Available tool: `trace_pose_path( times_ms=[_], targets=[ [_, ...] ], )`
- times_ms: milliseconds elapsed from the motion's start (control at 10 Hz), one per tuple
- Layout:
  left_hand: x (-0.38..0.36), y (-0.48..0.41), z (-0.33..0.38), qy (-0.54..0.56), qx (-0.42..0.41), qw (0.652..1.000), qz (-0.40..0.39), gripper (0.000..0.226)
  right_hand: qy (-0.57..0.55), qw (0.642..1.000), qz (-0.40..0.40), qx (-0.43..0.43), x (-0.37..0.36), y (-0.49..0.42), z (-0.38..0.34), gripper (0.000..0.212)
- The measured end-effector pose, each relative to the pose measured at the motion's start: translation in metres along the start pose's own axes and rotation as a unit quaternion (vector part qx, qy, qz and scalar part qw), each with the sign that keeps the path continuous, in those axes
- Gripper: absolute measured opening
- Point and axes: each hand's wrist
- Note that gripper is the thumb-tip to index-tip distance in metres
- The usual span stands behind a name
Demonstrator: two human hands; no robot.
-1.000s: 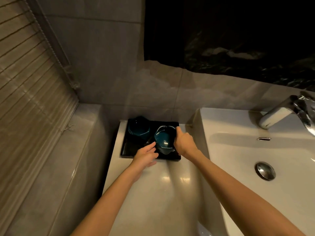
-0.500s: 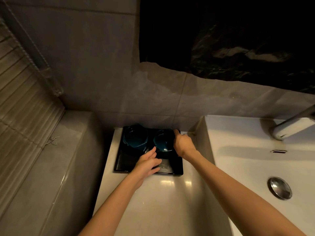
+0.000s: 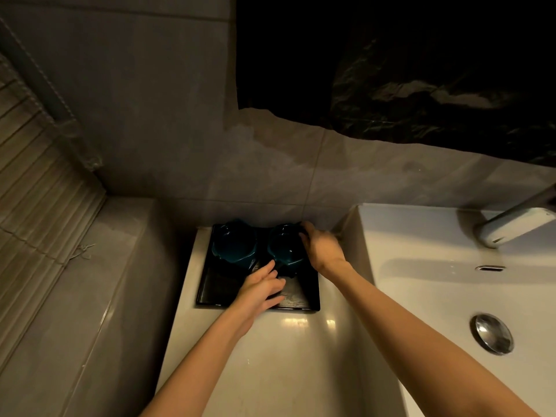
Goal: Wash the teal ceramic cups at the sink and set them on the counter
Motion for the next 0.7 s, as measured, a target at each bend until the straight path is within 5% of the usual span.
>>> trace_pose_path(
  times_ms=[300, 500, 700],
  targets=[
    [-0.005, 0.002, 0.009, -0.016, -0.003, 1.0, 0.022, 0.07, -0.222, 0.968, -0.011, -0.12, -0.006, 0.036, -0.01, 0.047],
    [-0.002, 0.008, 0.01, -0.048, 0.0, 0.999, 0.015, 0.069, -0.237, 0.963, -0.02, -0.126, -0.007, 0.036, -0.009, 0.049],
    [0.015, 0.034, 0.008, -0.196, -0.05, 0.977, 0.061, 0.062, -0.176, 0.978, -0.014, -0.11, 0.01, 0.061, -0.015, 0.051]
  ],
)
Point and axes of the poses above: each hand's wrist, its own y-axis away from the middle knuckle, its own x-axis out of the back of the hand, z = x × y, and after that the axes turned 10 degrees about -y, right-handed
